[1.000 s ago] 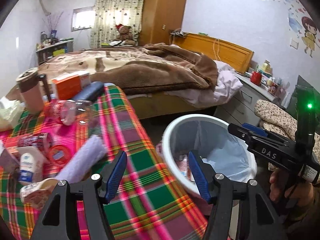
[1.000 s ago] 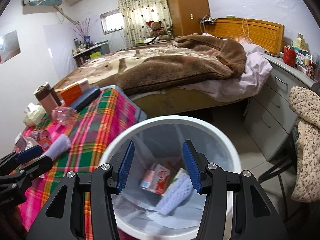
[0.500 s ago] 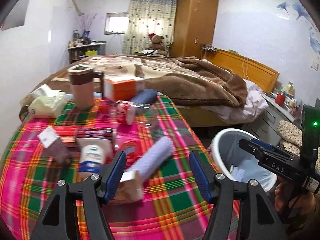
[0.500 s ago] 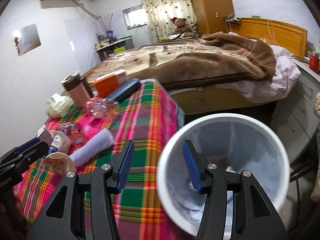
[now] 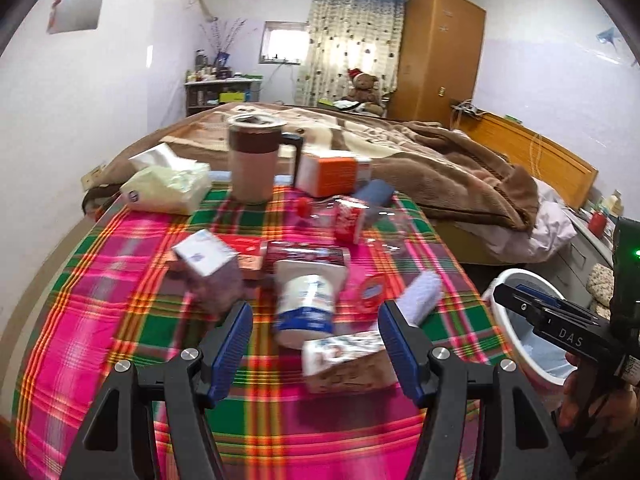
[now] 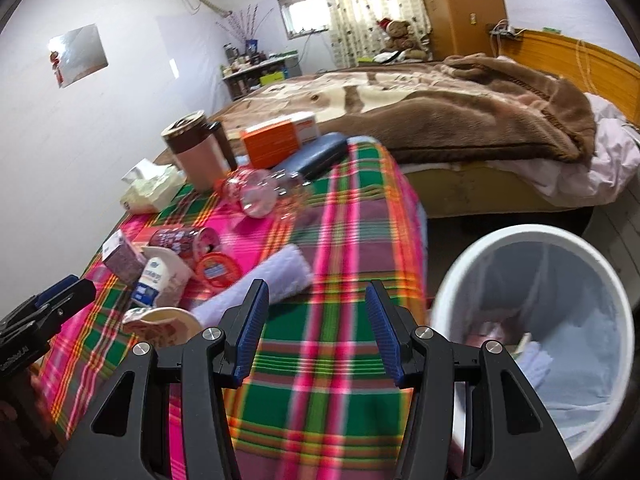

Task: Collect trash
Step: 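Grasp the white milk box with the left gripper while the right gripper grasps another foam mesh net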

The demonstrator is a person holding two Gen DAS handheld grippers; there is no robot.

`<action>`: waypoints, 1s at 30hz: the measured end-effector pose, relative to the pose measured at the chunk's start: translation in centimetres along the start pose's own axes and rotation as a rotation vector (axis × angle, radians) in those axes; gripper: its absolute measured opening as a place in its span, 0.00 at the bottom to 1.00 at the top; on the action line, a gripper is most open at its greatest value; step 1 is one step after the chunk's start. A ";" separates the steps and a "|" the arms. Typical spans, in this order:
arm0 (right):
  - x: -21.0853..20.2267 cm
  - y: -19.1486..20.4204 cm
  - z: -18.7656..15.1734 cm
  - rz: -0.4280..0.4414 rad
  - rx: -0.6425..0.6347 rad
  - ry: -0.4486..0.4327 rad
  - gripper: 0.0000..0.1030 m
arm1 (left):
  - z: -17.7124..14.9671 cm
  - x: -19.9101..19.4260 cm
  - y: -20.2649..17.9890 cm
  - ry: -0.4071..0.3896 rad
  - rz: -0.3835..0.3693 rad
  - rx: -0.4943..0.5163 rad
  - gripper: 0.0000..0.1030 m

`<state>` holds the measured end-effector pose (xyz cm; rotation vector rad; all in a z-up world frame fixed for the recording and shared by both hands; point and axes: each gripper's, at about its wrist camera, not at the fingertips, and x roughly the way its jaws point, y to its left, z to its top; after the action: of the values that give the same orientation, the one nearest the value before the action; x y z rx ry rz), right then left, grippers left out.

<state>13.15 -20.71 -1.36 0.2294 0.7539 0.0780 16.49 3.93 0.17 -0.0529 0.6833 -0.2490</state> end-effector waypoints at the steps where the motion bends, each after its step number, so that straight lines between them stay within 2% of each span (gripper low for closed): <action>1: 0.4 0.4 0.0 0.008 -0.001 0.009 0.50 | 0.0 0.1 0.7 0.005 0.011 -0.009 0.63; 14: 5.8 2.9 0.1 0.084 0.078 0.144 0.52 | 1.0 3.2 8.0 0.042 0.111 -0.046 0.63; 15: 6.1 3.1 0.2 0.081 0.081 0.147 0.58 | 1.2 3.5 8.3 0.037 0.112 -0.038 0.63; 17: 6.7 3.4 0.3 0.081 0.090 0.154 0.62 | 1.5 4.3 8.9 0.050 0.096 -0.031 0.63; 20: 7.6 3.7 0.2 0.074 0.099 0.174 0.62 | 1.7 5.5 9.5 0.071 0.087 -0.034 0.65; 22: 8.3 4.0 0.4 0.067 0.100 0.190 0.62 | 1.8 6.3 9.8 0.084 0.066 -0.045 0.72; 30: 9.5 5.1 1.2 0.032 0.082 0.193 0.62 | 2.1 8.2 10.3 0.108 0.054 -0.034 0.72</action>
<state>20.91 -14.55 -5.71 0.3156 0.9471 0.1011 26.10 11.81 -4.60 -0.0540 0.7958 -0.1891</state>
